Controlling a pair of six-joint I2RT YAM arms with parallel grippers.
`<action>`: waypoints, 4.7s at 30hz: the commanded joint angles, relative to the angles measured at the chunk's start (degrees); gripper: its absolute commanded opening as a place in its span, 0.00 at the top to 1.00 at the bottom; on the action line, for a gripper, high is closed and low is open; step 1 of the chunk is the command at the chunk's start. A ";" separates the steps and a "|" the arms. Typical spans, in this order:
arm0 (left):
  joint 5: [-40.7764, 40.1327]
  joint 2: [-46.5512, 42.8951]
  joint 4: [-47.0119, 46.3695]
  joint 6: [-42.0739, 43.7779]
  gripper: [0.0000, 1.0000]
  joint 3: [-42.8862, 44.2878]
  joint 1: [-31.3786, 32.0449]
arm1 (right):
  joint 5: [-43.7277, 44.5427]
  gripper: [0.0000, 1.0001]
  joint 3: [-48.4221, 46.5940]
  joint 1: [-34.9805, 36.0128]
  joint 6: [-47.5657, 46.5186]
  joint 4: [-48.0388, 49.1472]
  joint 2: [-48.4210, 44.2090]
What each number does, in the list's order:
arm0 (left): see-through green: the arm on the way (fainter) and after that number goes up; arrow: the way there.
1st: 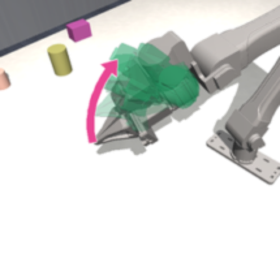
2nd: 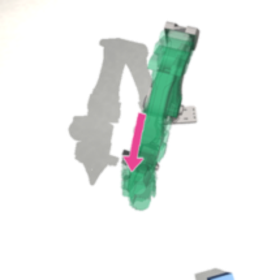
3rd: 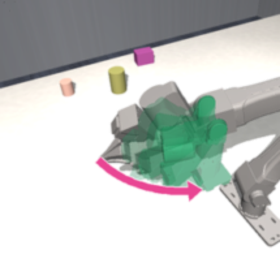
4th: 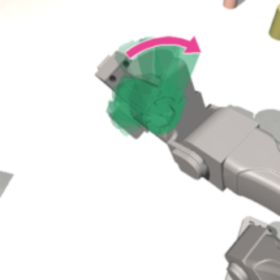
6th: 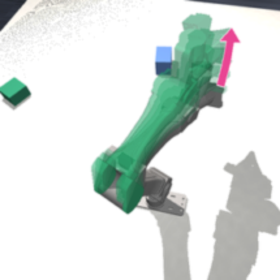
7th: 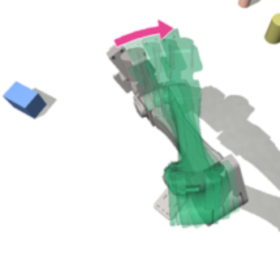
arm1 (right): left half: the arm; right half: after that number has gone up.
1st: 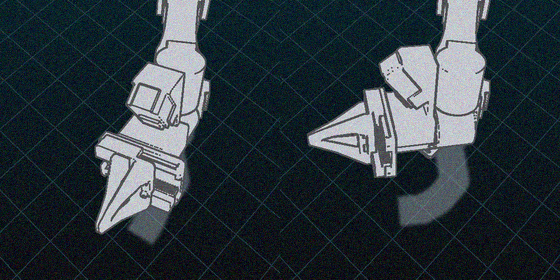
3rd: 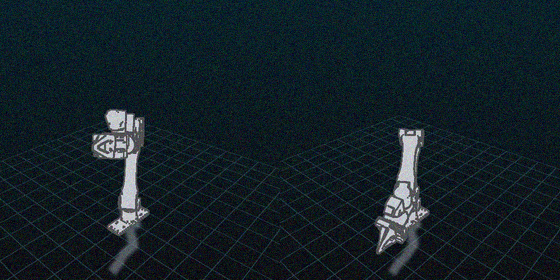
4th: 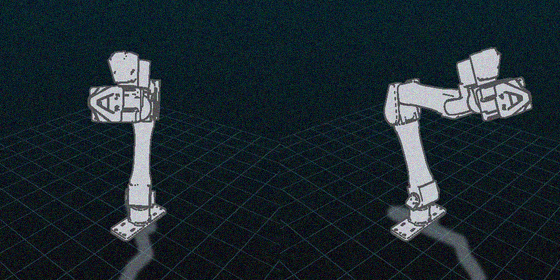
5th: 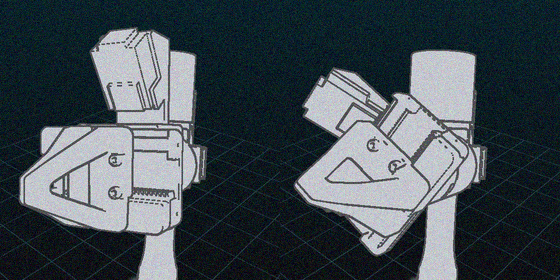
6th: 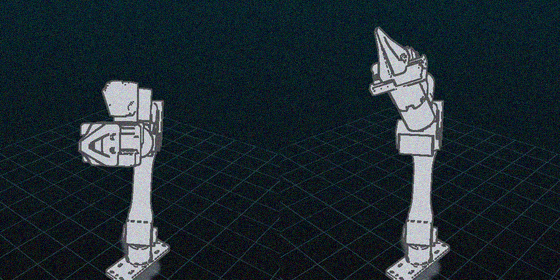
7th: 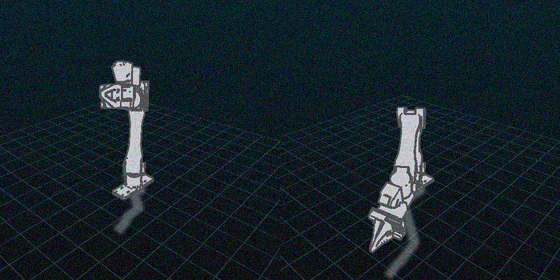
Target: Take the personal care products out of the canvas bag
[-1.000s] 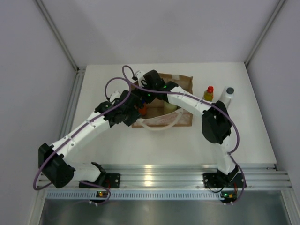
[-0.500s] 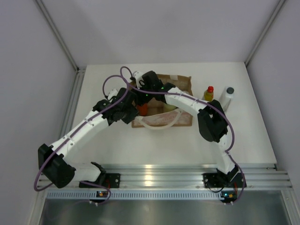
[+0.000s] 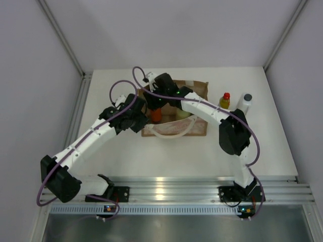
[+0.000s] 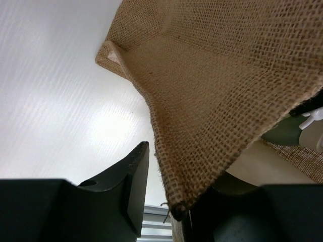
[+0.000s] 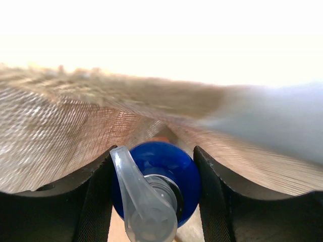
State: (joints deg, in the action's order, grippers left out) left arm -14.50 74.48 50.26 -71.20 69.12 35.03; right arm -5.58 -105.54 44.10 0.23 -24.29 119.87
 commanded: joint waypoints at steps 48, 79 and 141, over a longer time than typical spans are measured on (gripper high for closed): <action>1.84 -2.49 0.54 -0.34 0.54 -0.13 -0.31 | 18.42 1.00 -11.89 -9.19 0.74 -19.73 -41.12; 5.01 -2.32 0.36 1.06 0.55 1.71 -0.40 | 20.01 1.00 59.47 -23.44 7.94 13.30 -64.33; 12.66 -0.48 -2.01 7.22 0.68 -3.91 -0.40 | 33.10 0.25 -1.34 -1.03 26.31 -29.32 -15.21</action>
State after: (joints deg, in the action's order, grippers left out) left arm -2.57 74.39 48.47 -63.13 65.89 34.79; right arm 24.36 -104.07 43.22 26.04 -50.76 102.83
